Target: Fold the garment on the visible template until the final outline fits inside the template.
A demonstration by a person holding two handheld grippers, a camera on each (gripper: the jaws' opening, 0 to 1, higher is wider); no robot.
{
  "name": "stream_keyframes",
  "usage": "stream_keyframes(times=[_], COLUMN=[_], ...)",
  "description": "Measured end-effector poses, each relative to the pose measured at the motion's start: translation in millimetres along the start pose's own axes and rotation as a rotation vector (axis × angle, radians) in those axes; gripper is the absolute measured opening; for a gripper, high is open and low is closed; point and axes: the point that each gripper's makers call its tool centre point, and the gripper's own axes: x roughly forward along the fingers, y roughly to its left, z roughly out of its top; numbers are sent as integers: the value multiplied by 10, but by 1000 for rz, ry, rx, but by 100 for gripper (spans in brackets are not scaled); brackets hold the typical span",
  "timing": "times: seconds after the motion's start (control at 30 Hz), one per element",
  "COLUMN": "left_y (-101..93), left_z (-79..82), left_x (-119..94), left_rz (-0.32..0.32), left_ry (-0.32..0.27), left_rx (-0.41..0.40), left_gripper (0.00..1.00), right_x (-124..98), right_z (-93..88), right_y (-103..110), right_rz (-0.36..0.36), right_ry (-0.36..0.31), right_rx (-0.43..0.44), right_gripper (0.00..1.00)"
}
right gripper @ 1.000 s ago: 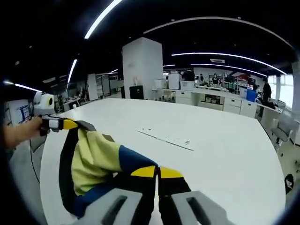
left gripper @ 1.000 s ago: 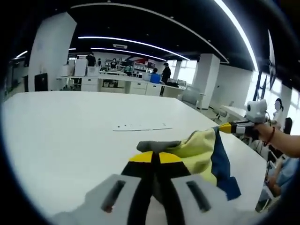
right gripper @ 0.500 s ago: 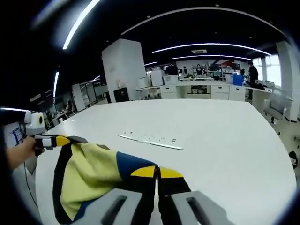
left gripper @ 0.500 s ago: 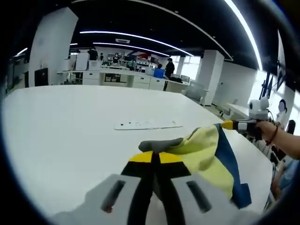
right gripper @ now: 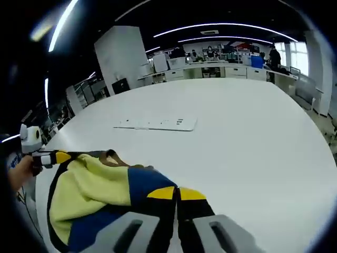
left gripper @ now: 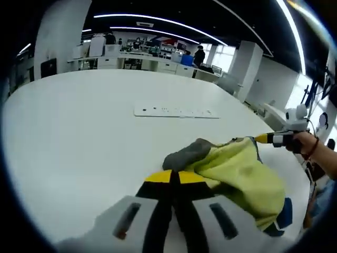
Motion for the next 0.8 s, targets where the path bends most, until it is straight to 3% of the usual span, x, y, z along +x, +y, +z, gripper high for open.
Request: stream_keyframes(times=[0.4,0.47,0.53,0.67,0.8], left_y=[68,80,94,1,-76], left_z=[-82,-65,-52,43,41], left_x=[96,87,65,-12,-137], left_rz=[4,12,32,-3,-5], left_ry=[15,7,13,-37,-50], left_rx=[-25,-8,26,45,72], left_gripper=[0,3,14,29,48], right_x=[91,70,38,-69,-195], right_z=[-47,-21,19,81,82], right_y=[29,45,51,111,261], right_rz=[4,-2,-4,-11,21], right_ry=[-1,-8,-17,-38,-46], right_rx=[-1,-20,-12,8,8], right_gripper=[0,0,0,30,51])
